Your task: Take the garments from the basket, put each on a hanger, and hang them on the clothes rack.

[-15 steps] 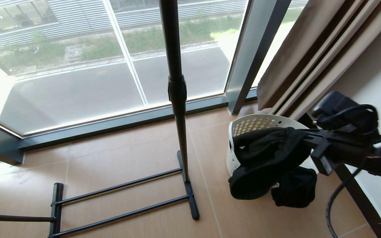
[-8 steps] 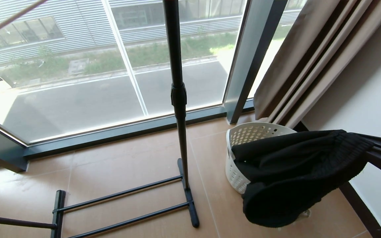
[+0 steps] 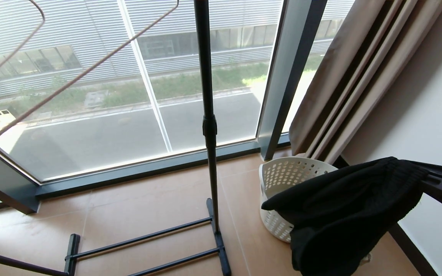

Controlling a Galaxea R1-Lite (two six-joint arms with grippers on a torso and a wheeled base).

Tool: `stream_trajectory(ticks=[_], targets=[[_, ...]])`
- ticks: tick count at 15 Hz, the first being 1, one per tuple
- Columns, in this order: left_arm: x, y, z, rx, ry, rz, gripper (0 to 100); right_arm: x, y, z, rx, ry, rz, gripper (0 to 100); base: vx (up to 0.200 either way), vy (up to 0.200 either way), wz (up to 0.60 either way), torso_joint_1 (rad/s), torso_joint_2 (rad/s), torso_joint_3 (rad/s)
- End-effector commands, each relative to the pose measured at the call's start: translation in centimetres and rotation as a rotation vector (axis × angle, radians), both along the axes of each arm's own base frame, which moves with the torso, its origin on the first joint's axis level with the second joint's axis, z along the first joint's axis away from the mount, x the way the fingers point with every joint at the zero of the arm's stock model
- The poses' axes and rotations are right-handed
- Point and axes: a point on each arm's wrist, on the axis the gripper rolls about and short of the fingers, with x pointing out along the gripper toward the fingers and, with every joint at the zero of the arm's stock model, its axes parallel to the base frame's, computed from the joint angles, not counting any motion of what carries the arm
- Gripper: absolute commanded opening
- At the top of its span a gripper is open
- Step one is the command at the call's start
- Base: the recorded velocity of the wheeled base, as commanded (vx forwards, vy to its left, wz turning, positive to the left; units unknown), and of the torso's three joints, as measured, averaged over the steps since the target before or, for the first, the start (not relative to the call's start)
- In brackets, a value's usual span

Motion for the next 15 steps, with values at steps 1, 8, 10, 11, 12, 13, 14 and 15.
stream_trajectory(ticks=[1,8,10,11,12,13,14,15], targets=[[0.00,0.00,-0.01,0.000,0.000,0.000,100,0.50,0.16,-0.34,-0.010,0.020,-0.005,0,0.000,0.000,0.00,0.085,-0.40,-0.129],[0.00,0.00,-0.01,0.000,0.000,0.000,100,0.47,0.14,-0.57,-0.014,0.027,-0.005,0,0.000,0.000,0.00,0.132,-0.47,-0.152],[0.00,0.00,-0.01,0.000,0.000,0.000,100,0.44,0.14,-0.54,-0.012,0.022,-0.002,0,0.000,0.000,0.00,0.171,-0.52,-0.149],[0.00,0.00,-0.01,0.000,0.000,0.000,100,0.46,0.15,-0.45,-0.008,0.014,-0.002,0,0.000,0.000,0.00,0.168,-0.49,-0.110],[0.00,0.00,-0.01,0.000,0.000,0.000,100,0.48,0.15,-0.49,-0.004,0.004,-0.002,0,0.000,0.000,0.00,0.085,-0.27,0.012],[0.00,0.00,-0.01,0.000,0.000,0.000,100,0.47,0.15,-0.56,-0.003,0.003,-0.002,0,0.000,0.000,0.00,0.056,-0.15,0.105],[0.00,0.00,-0.01,0.000,0.000,0.000,100,0.40,0.12,-0.65,-0.004,0.004,-0.002,0,0.000,0.000,0.00,0.036,-0.07,0.139],[0.00,0.00,-0.01,0.000,0.000,0.000,100,0.40,0.12,-0.65,-0.005,0.004,-0.002,0,0.000,0.000,0.00,0.022,-0.04,0.168]])
